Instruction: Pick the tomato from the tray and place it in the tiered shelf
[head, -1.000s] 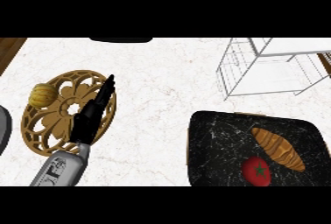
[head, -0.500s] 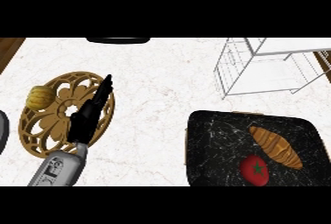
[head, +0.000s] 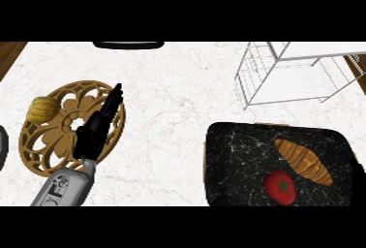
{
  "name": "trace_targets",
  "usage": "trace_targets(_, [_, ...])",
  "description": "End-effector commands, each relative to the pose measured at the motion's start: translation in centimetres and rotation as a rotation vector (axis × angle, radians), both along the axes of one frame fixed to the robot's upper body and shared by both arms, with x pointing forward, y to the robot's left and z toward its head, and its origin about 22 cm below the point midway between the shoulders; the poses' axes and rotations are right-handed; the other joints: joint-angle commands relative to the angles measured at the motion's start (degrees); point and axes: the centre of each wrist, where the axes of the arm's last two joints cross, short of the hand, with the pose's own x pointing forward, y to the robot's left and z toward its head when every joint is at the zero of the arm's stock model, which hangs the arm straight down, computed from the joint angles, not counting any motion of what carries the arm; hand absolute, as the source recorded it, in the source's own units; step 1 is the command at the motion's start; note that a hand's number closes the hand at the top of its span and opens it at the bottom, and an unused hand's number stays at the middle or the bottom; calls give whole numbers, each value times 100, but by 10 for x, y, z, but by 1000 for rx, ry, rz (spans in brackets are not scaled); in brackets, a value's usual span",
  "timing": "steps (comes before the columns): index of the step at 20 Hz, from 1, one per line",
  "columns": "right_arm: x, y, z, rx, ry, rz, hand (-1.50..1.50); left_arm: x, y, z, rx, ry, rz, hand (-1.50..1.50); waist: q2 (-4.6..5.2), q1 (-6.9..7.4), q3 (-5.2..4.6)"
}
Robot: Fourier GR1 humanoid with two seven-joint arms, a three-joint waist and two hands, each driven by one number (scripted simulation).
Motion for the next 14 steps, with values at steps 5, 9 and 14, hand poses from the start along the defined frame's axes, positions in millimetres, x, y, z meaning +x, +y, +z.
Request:
trace_targets(5, [21,30,-5,20,188,-138,-150,3,0,-1,-24,6,7,0,-5,-53,10])
trace_targets(9, [25,22,-8,-2,217,-159,-150,-7,6,2,9,1,23,0,-21,-41,18])
trace_targets(14, [36,38,-15,-12,221,-168,-150,-8,-14,0,7,13,6,0,-24,-66,21])
